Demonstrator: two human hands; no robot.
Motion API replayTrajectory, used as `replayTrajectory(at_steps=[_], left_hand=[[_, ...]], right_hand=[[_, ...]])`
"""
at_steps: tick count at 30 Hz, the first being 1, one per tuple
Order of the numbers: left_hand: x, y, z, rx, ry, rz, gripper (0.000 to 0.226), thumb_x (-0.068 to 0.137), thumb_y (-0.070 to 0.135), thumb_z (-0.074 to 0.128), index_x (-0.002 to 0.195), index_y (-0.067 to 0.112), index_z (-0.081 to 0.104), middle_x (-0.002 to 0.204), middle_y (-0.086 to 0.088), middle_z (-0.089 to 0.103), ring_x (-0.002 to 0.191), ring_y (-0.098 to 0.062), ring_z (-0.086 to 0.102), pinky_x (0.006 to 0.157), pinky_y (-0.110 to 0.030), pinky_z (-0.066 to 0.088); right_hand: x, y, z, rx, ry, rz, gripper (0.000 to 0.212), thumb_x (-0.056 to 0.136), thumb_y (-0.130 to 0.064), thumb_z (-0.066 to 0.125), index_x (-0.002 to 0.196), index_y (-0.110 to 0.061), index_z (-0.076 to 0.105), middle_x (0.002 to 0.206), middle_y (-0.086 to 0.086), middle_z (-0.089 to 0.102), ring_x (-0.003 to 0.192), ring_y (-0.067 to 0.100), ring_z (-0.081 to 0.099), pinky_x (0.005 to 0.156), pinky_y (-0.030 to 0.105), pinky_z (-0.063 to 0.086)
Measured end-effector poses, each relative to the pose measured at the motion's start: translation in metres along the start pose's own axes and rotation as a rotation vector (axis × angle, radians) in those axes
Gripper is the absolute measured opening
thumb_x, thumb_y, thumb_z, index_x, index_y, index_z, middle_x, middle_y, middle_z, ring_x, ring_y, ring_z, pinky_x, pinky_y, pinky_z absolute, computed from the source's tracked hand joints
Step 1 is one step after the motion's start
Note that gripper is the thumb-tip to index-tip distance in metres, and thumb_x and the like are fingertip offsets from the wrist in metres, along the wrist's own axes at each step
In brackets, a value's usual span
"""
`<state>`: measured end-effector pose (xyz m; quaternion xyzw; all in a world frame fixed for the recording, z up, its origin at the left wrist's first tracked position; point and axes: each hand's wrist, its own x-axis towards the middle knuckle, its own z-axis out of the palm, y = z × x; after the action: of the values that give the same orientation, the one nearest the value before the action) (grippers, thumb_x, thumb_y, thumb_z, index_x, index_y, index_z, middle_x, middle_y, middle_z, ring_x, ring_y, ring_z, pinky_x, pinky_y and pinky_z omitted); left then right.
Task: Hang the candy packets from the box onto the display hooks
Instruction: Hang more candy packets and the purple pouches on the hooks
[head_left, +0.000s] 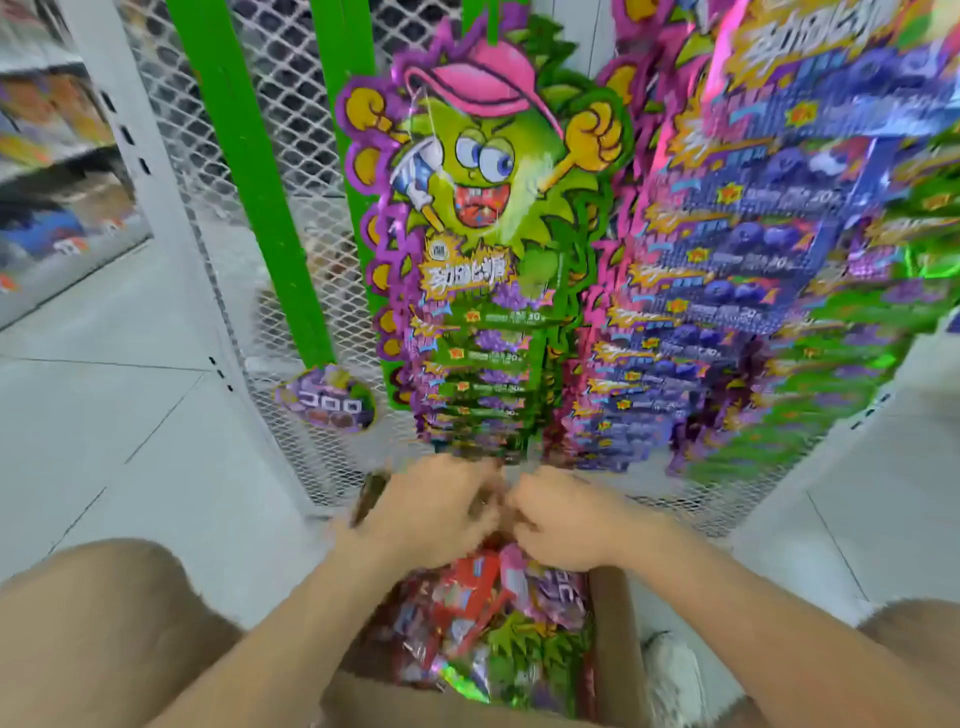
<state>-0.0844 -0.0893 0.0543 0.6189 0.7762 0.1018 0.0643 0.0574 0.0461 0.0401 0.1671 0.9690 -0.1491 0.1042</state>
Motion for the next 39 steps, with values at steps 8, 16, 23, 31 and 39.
replayTrajectory(at_steps=[8, 16, 23, 31, 39], left_hand=[[-0.027, -0.071, 0.205, -0.120, -0.612, -0.276, 0.036, 0.086, 0.038, 0.056, 0.108, 0.012, 0.067, 0.115, -0.017, 0.073, 0.112, -0.038, 0.069, 0.089, -0.043, 0.055], [-0.038, -0.058, 0.287, -0.163, -0.606, -0.329, 0.077, 0.095, 0.025, 0.069, 0.155, 0.005, 0.025, 0.156, -0.022, 0.033, 0.119, -0.047, 0.063, 0.092, -0.049, 0.054], [-0.034, -0.052, 0.292, -0.312, -0.555, -0.399, 0.058, 0.094, 0.026, 0.073, 0.144, 0.011, 0.048, 0.142, -0.011, 0.043, 0.124, -0.039, 0.060, 0.098, -0.043, 0.050], [-0.017, -0.036, 0.243, -0.909, -0.439, -0.629, 0.036, 0.106, 0.055, 0.053, 0.106, 0.024, 0.071, 0.102, 0.002, 0.069, 0.093, -0.015, 0.061, 0.090, -0.028, 0.047], [-0.024, -0.019, 0.157, -1.470, -0.254, -0.695, 0.041, 0.094, 0.037, 0.080, 0.121, 0.008, 0.071, 0.116, -0.019, 0.078, 0.107, -0.033, 0.075, 0.100, -0.054, 0.060]], right_hand=[[0.012, 0.064, 0.147, 0.124, -0.230, 0.385, 0.028, 0.098, -0.022, 0.063, 0.113, 0.001, 0.071, 0.119, 0.025, 0.070, 0.113, 0.040, 0.068, 0.088, 0.041, 0.054], [0.025, 0.086, 0.288, 0.373, -0.115, 0.714, 0.106, 0.094, -0.024, 0.073, 0.167, -0.008, -0.002, 0.170, 0.031, 0.002, 0.155, 0.046, 0.023, 0.124, 0.043, 0.031], [0.040, 0.080, 0.267, 0.187, -0.123, 0.595, 0.059, 0.093, -0.025, 0.063, 0.146, -0.014, 0.043, 0.139, 0.019, 0.052, 0.112, 0.040, 0.066, 0.091, 0.046, 0.056], [0.013, 0.055, 0.223, 0.286, 0.073, 0.480, 0.007, 0.083, -0.026, 0.053, 0.086, -0.020, 0.053, 0.082, 0.010, 0.065, 0.080, 0.036, 0.066, 0.066, 0.040, 0.049], [0.002, -0.007, 0.144, 0.727, 0.048, 0.161, 0.023, 0.080, -0.045, 0.083, 0.091, -0.027, 0.074, 0.060, -0.004, 0.070, 0.057, 0.007, 0.065, 0.057, 0.031, 0.053]])
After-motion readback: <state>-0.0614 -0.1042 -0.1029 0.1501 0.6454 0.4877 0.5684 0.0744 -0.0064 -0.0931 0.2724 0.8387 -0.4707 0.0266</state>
